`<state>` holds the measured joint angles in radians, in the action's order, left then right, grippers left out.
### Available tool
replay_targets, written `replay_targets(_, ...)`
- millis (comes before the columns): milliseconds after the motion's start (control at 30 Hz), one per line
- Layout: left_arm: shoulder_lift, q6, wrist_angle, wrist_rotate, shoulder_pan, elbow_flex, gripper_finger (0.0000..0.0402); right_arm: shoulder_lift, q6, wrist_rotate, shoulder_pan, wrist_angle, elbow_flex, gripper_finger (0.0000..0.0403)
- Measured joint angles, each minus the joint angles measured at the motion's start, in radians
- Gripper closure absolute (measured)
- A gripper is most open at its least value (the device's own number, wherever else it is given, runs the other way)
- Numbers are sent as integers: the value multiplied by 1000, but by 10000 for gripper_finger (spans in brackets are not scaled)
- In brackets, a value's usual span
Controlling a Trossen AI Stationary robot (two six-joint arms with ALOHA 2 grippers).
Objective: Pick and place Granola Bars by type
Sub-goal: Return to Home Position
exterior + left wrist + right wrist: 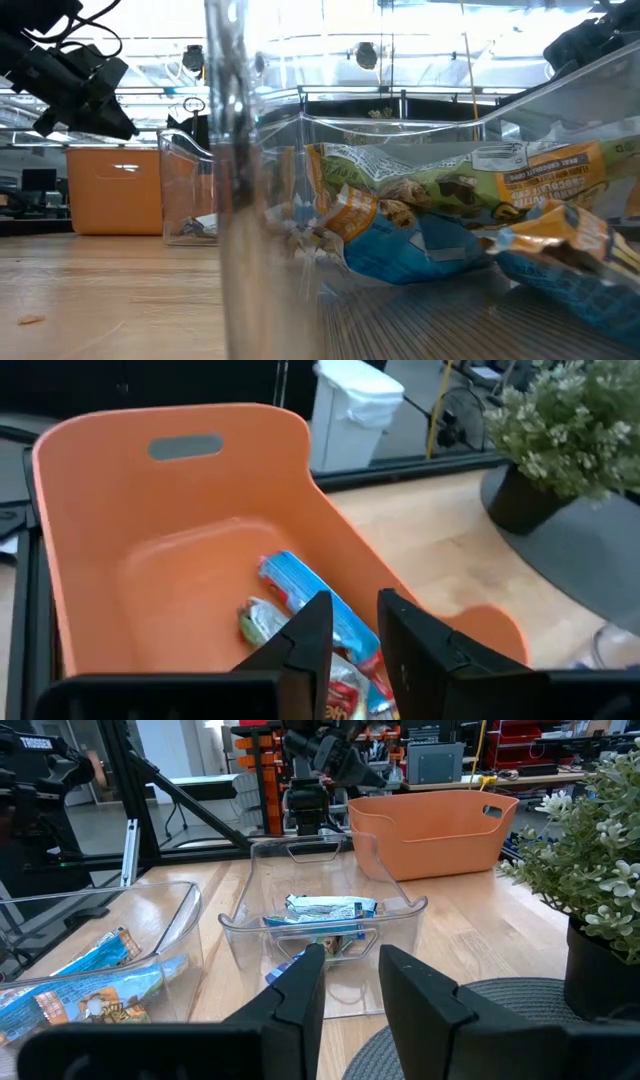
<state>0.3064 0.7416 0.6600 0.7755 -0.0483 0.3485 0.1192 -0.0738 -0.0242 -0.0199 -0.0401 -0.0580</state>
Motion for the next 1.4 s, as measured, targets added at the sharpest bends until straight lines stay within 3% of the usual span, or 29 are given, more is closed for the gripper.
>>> replay_targets(267,-50,-88,-41,-63,34,0,314,0,0,0,0,0,0,314)
replay_targets(467,-121,-353,-323,-121,110,-66,314,0,0,0,0,0,0,314)
replay_targets(600,-173,-565,-557,-266,135,-198,314,0,0,0,0,0,0,314)
replay_targets(733,-225,-662,-667,-396,138,-277,314,0,0,0,0,0,0,314)
replay_targets(933,-274,-738,-635,-573,139,-286,314,0,0,0,0,0,0,314)
replay_targets(1400,-302,-785,-594,-682,138,-287,314,0,0,0,0,0,0,314)
